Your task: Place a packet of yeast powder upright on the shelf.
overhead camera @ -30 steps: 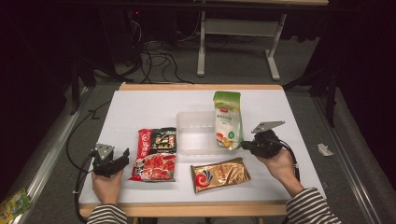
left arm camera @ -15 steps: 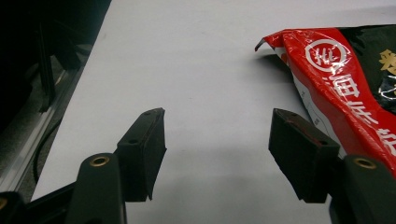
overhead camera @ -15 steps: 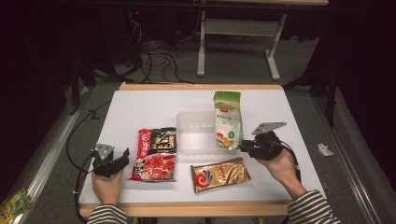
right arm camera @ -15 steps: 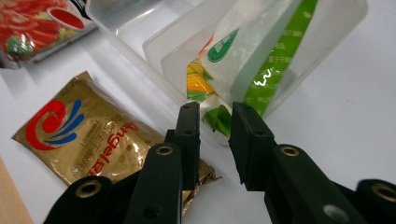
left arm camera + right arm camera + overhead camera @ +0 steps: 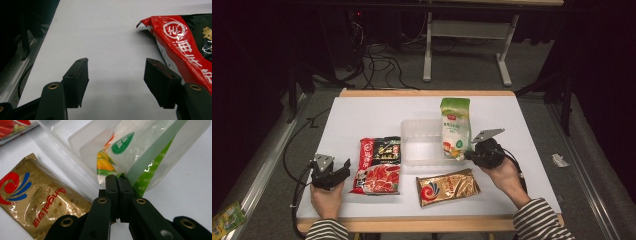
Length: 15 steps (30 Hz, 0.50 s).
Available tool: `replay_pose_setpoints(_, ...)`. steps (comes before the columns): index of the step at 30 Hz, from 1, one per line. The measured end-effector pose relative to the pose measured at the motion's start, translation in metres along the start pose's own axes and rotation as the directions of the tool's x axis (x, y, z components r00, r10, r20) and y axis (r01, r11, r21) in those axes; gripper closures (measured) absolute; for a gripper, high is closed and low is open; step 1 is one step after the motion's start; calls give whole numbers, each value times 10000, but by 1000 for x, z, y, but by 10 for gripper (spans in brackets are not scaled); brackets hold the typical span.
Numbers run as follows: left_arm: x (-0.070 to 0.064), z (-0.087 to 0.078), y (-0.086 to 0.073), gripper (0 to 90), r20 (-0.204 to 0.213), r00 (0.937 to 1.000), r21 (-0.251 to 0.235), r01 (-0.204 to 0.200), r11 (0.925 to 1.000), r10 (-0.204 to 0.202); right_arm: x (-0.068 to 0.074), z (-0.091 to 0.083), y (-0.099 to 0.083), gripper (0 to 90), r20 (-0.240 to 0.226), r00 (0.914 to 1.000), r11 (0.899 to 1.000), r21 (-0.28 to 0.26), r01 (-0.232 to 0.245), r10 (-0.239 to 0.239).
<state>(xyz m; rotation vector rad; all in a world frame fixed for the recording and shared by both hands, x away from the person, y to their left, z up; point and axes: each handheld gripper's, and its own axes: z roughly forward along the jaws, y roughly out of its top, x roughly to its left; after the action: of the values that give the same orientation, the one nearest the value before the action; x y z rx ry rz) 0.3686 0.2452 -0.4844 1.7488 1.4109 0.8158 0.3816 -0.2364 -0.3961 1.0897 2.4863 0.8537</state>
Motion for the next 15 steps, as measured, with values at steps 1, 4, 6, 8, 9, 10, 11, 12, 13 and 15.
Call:
replay_pose_setpoints(1, 0, 0, 0, 368, -2, 10000, -14, 18, 10000, -18, 0, 3, 1, 900, 41, 10000, 10000, 44, -26, 26)
replay_pose_setpoints(4, 0, 0, 0, 368, 3, 10000, -11, 11, 10000, -11, 0, 5, 2, 900, 108, 9999, 9999, 121, 44, -46)
replay_pose_setpoints(6, 0, 0, 0, 368, 1, 10000, -31, 23, 10000, -23, 0, 6, 3, 900, 174, 9998, 9997, 231, 42, -46)
replay_pose_setpoints(8, 0, 0, 0, 368, 1, 10000, -18, 10, 10000, -10, 0, 8, 3, 900, 205, 9998, 9996, 280, 56, -62)
replay_pose_setpoints(9, 0, 0, 0, 368, 6, 10000, -11, 6, 10000, -6, 0, 9, 3, 900, 211, 9998, 9996, 262, 39, -44)
replay_pose_setpoints(10, 0, 0, 0, 368, 5, 10000, -7, 2, 10000, -2, 0, 10, 4, 900, 221, 9998, 9995, 301, 24, -31)
replay_pose_setpoints(11, 0, 0, 0, 368, 4, 10000, -4, 0, 10000, 0, 0, 11, 4, 900, 276, 9996, 9994, 352, 73, -83)
replay_pose_setpoints(12, 0, 0, 0, 368, 2, 10000, -7, 1, 10000, -1, 0, 12, 4, 900, 282, 9995, 9994, 321, 101, -110)
replay_pose_setpoints(13, 0, 0, 0, 368, 0, 10000, -5, 1, 10000, -1, 0, 13, 4, 900, 277, 9996, 9995, 306, 59, -68)
replay_pose_setpoints(15, 0, 0, 0, 368, -3, 10000, -2, -5, 10000, 5, 0, 13, 4, 900, 286, 9996, 9994, 341, 61, -71)
